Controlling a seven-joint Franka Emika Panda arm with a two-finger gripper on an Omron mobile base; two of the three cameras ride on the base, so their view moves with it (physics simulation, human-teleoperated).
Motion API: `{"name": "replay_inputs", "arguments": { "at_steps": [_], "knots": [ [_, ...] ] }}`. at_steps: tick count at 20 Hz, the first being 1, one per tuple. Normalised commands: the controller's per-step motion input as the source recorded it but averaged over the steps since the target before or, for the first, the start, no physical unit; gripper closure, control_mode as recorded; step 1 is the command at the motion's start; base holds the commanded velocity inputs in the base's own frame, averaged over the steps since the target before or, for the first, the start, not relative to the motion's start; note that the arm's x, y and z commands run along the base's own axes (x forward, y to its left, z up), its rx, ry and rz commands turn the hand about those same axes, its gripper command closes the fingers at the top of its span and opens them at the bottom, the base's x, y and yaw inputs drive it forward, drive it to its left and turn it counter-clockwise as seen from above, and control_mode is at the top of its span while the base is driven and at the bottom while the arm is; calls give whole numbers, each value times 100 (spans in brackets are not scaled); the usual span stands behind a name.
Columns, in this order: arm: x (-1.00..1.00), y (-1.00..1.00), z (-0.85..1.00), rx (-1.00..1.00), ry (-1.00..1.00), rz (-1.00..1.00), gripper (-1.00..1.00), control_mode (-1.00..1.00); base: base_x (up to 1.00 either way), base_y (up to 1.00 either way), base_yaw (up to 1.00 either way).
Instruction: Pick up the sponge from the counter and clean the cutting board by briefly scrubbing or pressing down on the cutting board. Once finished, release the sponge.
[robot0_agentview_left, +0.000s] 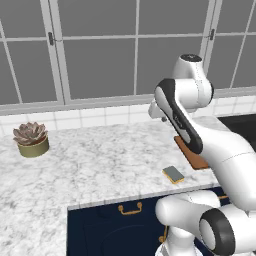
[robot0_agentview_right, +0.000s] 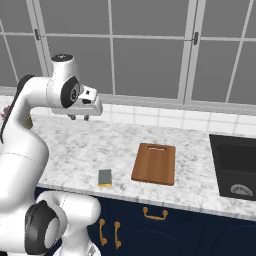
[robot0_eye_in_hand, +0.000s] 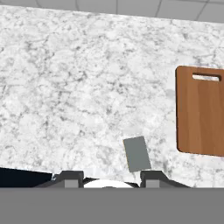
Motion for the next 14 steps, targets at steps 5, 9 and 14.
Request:
{"name": "replay_inputs", "arguments": {
  "at_steps": [5, 9, 14],
  "knots": [
    [-34, -17, -28, 0, 0, 8, -100, -100, 0, 0, 0],
    [-33, -37, -53, 0, 5, 2, -100, -100, 0, 0, 0],
    [-8, -25, -79, -2, 14, 1, -100, -100, 0, 0, 0]
  ]
}}
